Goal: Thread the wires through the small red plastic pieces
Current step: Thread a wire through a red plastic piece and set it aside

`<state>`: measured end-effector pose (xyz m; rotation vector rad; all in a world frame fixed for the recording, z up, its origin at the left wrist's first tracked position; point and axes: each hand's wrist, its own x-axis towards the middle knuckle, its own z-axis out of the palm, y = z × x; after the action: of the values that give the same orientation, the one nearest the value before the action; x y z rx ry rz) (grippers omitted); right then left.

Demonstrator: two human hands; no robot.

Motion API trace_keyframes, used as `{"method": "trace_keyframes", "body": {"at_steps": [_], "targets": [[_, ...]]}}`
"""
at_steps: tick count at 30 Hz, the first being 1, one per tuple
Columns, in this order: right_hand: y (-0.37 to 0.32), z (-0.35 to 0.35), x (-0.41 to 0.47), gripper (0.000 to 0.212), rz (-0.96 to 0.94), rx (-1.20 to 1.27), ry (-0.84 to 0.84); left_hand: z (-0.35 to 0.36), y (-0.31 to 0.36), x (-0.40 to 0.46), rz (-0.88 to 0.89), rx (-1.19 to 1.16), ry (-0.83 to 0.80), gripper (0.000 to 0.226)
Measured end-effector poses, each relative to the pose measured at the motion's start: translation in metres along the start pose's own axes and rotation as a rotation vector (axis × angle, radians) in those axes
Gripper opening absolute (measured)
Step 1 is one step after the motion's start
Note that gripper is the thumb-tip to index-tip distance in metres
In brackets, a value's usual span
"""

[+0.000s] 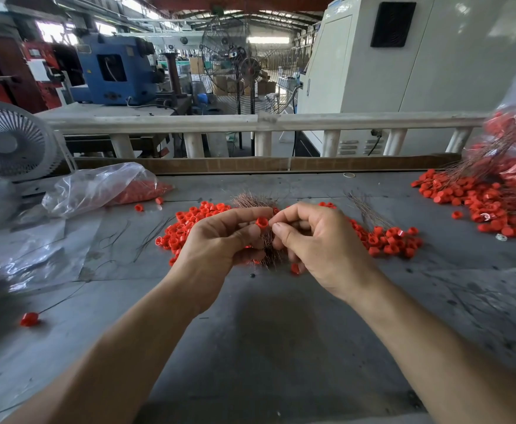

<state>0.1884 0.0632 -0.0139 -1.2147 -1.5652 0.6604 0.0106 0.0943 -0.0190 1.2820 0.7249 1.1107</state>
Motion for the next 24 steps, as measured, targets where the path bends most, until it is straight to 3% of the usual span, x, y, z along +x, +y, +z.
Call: {"method": "trace_keyframes", "body": {"at_steps": [10,24], "targets": [[0.0024,0.0054,-0.0003,0.015,-0.011,-0.017,0.066,0.0013,-0.0008,0.0015,-0.015,-0.046,0.089,0.027],[-0.0004,0.0036,-0.0021,0.012,-0.019,0.000,0.075,0.0017,0.0003,0.0006,-0.045,-0.123,0.075,0.024]]}}
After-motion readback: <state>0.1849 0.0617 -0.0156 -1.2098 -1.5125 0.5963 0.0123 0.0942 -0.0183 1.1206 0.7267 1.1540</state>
